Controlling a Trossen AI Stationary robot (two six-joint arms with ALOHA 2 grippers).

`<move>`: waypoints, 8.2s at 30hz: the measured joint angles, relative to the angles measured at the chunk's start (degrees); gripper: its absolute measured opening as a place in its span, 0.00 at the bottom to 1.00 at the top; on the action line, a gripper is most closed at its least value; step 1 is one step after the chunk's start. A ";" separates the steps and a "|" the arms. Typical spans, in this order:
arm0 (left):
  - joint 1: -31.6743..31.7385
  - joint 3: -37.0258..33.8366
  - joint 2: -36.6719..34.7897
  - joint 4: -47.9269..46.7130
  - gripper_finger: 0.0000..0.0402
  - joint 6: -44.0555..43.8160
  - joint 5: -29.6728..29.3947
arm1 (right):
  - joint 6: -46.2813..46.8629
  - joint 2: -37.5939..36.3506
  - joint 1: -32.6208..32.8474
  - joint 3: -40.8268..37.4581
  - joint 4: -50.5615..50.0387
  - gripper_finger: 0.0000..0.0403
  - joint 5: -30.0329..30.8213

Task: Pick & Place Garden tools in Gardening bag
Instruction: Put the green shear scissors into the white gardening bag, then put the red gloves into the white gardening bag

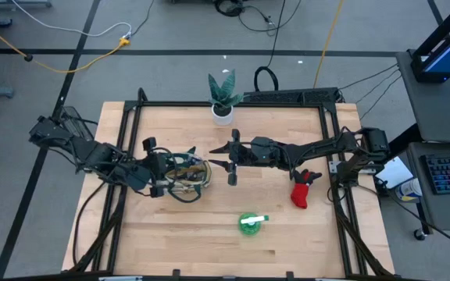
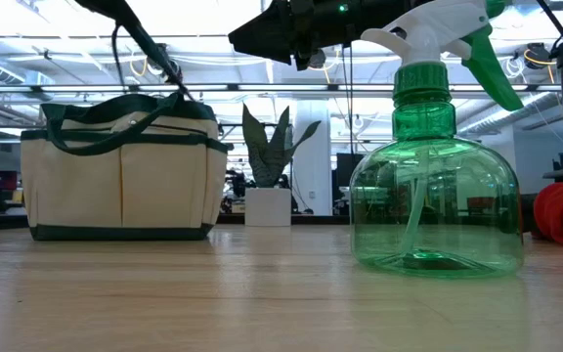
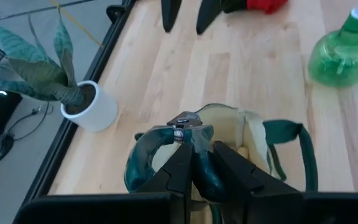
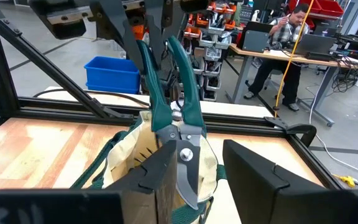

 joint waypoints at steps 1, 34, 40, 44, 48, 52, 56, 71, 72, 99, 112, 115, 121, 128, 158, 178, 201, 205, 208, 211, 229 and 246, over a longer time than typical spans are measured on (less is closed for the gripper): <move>-0.19 0.00 0.00 -0.58 0.12 -0.33 0.00 | 0.00 0.00 0.00 0.00 0.00 0.32 0.00; -3.91 -4.91 -0.24 -3.87 0.12 -11.56 -0.74 | 0.00 0.01 0.24 0.00 0.02 0.32 -0.17; -3.90 -8.39 -0.24 -0.06 0.12 -11.53 -2.36 | 0.00 0.00 0.24 0.00 0.07 0.32 -0.17; -3.13 -11.04 -0.24 3.79 0.12 -10.22 -2.51 | 0.00 0.02 0.24 0.00 0.45 0.32 -0.17; -1.25 -13.19 -0.24 7.20 0.12 -9.45 -2.52 | 0.00 0.02 0.24 0.00 0.57 0.32 -0.19; 0.45 -14.52 -0.24 9.98 0.12 -8.70 -1.39 | 0.00 0.02 0.24 0.00 0.55 0.32 -0.19; 2.02 -15.31 -0.24 11.29 0.12 -8.69 -1.05 | 0.00 0.02 0.24 0.00 0.50 0.32 -0.20; 4.90 -22.19 0.15 19.57 0.13 -11.08 3.28 | 0.02 0.02 0.24 -0.02 0.50 0.32 -0.20; 4.90 -22.33 0.15 19.47 0.14 -11.60 3.35 | 0.02 0.02 0.24 -0.02 0.52 0.32 -0.20; 9.59 -22.49 0.11 11.78 0.15 -16.63 18.24 | 1.51 0.02 0.26 -0.02 0.48 0.32 -0.21; 16.72 -22.49 0.13 8.81 0.15 -16.21 25.85 | 1.51 0.02 0.26 -0.02 0.48 0.32 -0.22; 17.51 -22.49 0.13 8.78 0.15 -16.21 26.62 | 1.51 0.02 0.26 -0.02 0.48 0.32 -0.22; 18.90 -22.47 0.13 8.56 0.16 -15.05 29.20 | 1.51 0.02 0.26 0.00 0.48 0.32 -0.22; 19.42 -22.49 0.13 8.56 0.16 -12.85 29.59 | 1.51 0.02 0.26 -0.02 0.47 0.32 -0.21; 19.39 -21.92 0.13 10.26 0.35 -8.18 26.93 | 3.28 0.02 0.24 -0.02 -2.36 0.32 -0.22; 19.35 -17.99 0.07 10.54 0.35 -5.41 25.73 | 1.77 0.02 2.55 -0.02 -9.37 0.32 -0.20; 19.35 -17.99 0.07 29.94 0.35 7.15 22.20 | 7.96 -1.71 6.97 0.04 -22.52 0.52 9.26; 19.35 -17.99 0.07 31.53 0.35 7.97 22.18 | 12.21 -3.56 7.41 0.01 -26.17 0.50 10.37; 19.35 -17.99 0.07 33.19 0.35 7.99 22.16 | 14.61 -5.62 7.97 -0.12 -29.74 0.50 10.37; 19.35 -17.99 0.04 34.36 0.35 8.83 22.16 | 16.08 -6.25 8.33 0.07 -30.31 0.50 10.38; 19.35 -17.99 0.04 40.47 0.35 13.58 22.16 | 28.59 -11.96 9.99 -0.04 -50.41 0.49 12.17; 19.35 -17.99 0.07 40.43 0.35 13.45 22.18 | 46.02 -16.49 10.34 -0.04 -72.01 0.49 11.81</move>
